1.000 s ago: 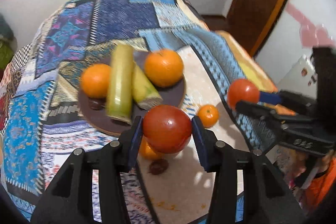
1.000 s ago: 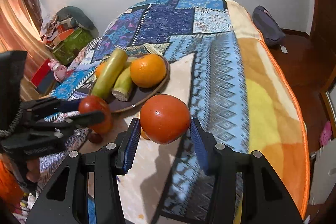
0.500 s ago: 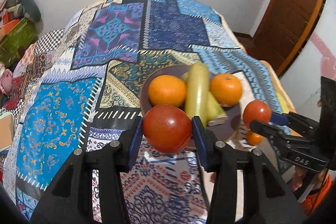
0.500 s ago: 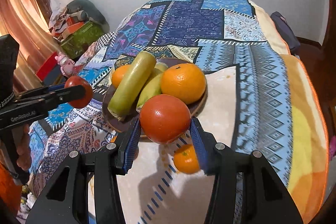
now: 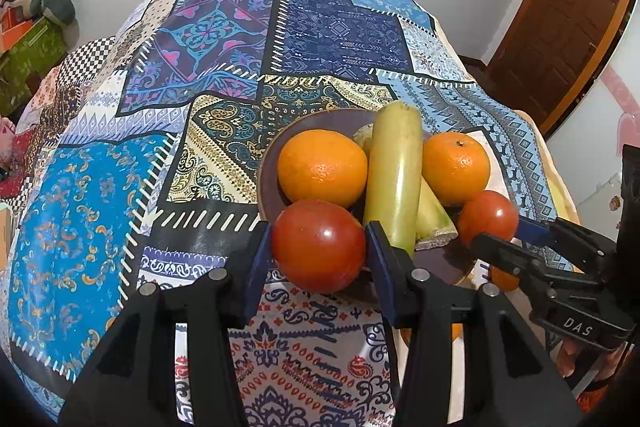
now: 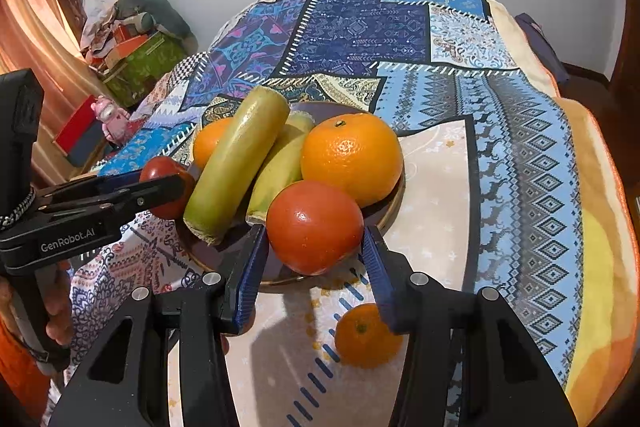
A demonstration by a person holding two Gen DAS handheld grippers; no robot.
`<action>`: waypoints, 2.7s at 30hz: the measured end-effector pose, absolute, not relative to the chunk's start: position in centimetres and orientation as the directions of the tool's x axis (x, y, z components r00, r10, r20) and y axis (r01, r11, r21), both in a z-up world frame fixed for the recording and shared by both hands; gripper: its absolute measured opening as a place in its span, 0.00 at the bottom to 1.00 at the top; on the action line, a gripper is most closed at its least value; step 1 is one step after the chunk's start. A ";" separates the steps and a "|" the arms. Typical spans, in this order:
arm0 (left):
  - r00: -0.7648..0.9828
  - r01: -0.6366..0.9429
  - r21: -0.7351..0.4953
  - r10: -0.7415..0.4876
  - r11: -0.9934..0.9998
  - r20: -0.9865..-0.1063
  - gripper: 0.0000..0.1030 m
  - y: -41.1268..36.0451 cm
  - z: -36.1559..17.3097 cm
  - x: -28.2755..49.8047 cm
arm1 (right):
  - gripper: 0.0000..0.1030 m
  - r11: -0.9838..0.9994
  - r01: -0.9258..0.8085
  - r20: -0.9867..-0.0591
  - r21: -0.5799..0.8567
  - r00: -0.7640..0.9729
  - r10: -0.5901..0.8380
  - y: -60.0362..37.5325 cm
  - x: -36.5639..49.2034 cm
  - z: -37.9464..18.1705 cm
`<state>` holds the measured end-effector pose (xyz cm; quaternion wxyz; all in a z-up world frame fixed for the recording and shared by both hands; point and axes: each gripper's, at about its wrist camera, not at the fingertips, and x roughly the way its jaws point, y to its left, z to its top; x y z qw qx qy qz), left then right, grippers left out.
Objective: Organize fruits
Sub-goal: 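Set the tomato on the plate with the left tool while the right tool sets its tomato there, then grasp a small mandarin with the left tool while the right tool grasps another mandarin, then place the mandarin on the plate with the left tool while the right tool places its mandarin there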
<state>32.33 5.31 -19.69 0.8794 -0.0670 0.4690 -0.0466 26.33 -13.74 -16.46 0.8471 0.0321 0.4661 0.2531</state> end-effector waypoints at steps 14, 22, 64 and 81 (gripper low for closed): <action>0.582 0.044 -0.199 -0.187 0.979 -0.791 0.52 5.2 -17.1 30.2 | 0.46 0.869 -0.415 -0.749 0.269 0.477 0.460 -15.0 25.3 -14.2; 0.576 0.083 -0.219 -0.226 0.972 -0.786 0.52 3.7 -16.2 27.6 | 0.46 0.879 -0.419 -0.755 0.229 0.494 0.432 -16.9 23.7 -13.7; 0.552 0.164 -0.215 -0.270 0.963 -0.789 0.37 -0.6 -17.9 26.6 | 0.32 0.864 -0.445 -0.756 0.236 0.475 0.451 -16.9 23.1 -14.9; 0.649 0.057 -0.180 -0.173 0.982 -0.741 0.37 4.7 -14.6 30.7 | 0.32 0.839 -0.494 -0.710 0.230 0.504 0.492 -12.2 26.5 -12.7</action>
